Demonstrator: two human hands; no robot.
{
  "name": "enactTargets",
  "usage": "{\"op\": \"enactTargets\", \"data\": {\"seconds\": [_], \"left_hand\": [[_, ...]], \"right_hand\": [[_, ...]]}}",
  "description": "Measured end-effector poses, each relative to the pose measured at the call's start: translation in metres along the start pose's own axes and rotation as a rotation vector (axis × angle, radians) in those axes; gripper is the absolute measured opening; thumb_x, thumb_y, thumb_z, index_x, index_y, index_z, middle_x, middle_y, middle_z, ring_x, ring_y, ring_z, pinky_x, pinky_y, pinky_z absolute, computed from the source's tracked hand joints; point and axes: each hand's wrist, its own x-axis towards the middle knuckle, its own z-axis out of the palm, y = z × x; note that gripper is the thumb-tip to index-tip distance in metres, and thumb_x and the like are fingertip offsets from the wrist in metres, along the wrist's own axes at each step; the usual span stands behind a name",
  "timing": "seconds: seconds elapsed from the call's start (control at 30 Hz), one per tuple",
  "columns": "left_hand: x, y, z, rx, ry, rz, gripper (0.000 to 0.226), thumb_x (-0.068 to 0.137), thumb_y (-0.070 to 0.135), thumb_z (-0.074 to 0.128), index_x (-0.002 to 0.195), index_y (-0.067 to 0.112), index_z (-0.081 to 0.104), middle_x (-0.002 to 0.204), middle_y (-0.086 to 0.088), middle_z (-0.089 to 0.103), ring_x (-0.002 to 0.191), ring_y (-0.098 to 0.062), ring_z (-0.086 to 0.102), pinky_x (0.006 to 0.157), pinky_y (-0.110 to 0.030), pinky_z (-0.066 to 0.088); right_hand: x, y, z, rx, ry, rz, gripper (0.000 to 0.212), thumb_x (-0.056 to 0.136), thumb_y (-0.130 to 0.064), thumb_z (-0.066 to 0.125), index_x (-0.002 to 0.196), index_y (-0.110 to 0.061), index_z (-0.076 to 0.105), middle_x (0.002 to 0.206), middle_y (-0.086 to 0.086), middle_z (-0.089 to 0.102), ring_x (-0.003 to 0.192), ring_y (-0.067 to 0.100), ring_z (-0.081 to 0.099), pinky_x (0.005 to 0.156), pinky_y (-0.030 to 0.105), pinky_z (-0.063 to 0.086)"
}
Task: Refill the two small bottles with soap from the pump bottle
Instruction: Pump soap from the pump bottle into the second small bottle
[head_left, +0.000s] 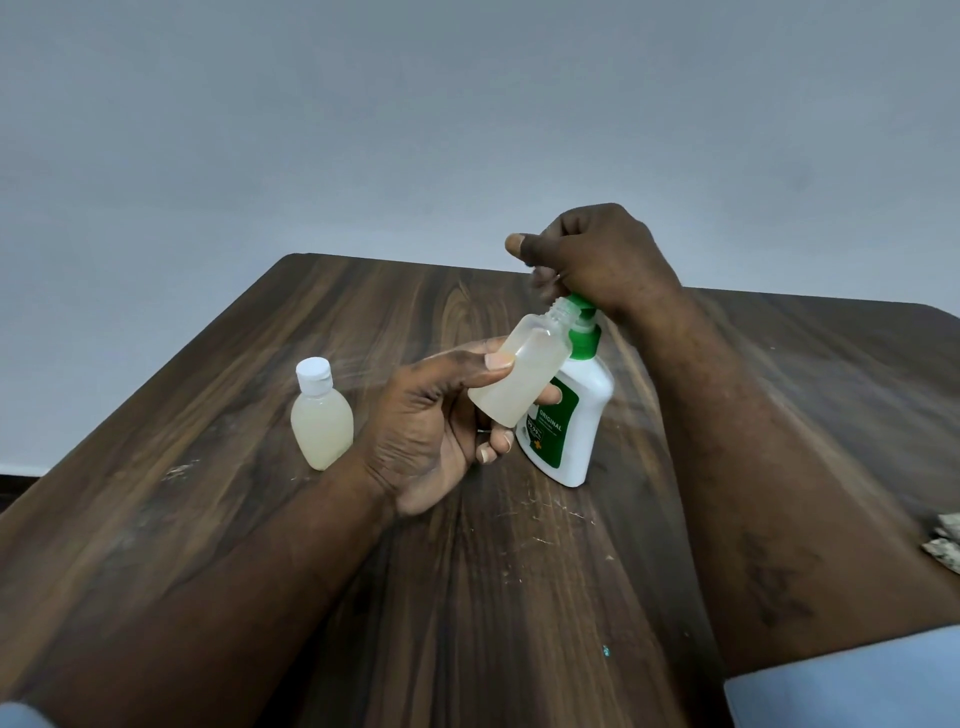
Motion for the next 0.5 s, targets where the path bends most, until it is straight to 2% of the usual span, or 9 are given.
{"op": "enactTargets", "data": {"seconds": [0.1,0.23,0.4,0.5], "left_hand": [[-0.0004,0.0015,0.0007,0.011,0.002,-0.002,0.034,0.079,0.028,0.063,0.105,0.014,0.079,0.100,-0.026,0.072,0.051,-0.019,0.050,0.043,-0.024,0.036],[-0.0009,0.0014,0.0011,0.025,0.005,-0.009,0.033,0.080,0.027,0.060,0.105,0.015,0.080,0.099,-0.024,0.072,0.050,-0.018,0.050,0.043,-0.025,0.033],[-0.0001,0.0012,0.0012,0.032,0.008,-0.005,0.035,0.080,0.028,0.060,0.107,0.016,0.079,0.100,-0.025,0.072,0.051,-0.018,0.051,0.043,-0.025,0.034],[-0.0003,0.0019,0.0017,0.034,0.024,0.001,0.037,0.081,0.027,0.059,0.110,0.014,0.078,0.100,-0.025,0.072,0.052,-0.019,0.050,0.044,-0.026,0.033]], "right_hand": [[0.0005,0.0001,0.0017,-0.076,-0.001,0.008,0.039,0.085,-0.045,0.082,0.068,-0.015,0.063,0.062,-0.001,0.065,0.055,0.011,0.055,0.061,0.026,0.047],[0.0020,0.0037,0.0036,-0.088,-0.024,0.043,0.045,0.083,-0.048,0.083,0.063,-0.016,0.058,0.059,-0.002,0.058,0.057,0.015,0.050,0.063,0.030,0.044],[0.0020,0.0023,0.0017,-0.093,-0.013,0.011,0.046,0.083,-0.049,0.083,0.076,-0.007,0.068,0.067,0.003,0.062,0.063,0.015,0.054,0.066,0.035,0.050],[0.0016,-0.0005,0.0005,-0.105,0.026,-0.018,0.050,0.082,-0.051,0.082,0.079,-0.003,0.069,0.073,0.006,0.070,0.066,0.018,0.061,0.077,0.043,0.060]]}}
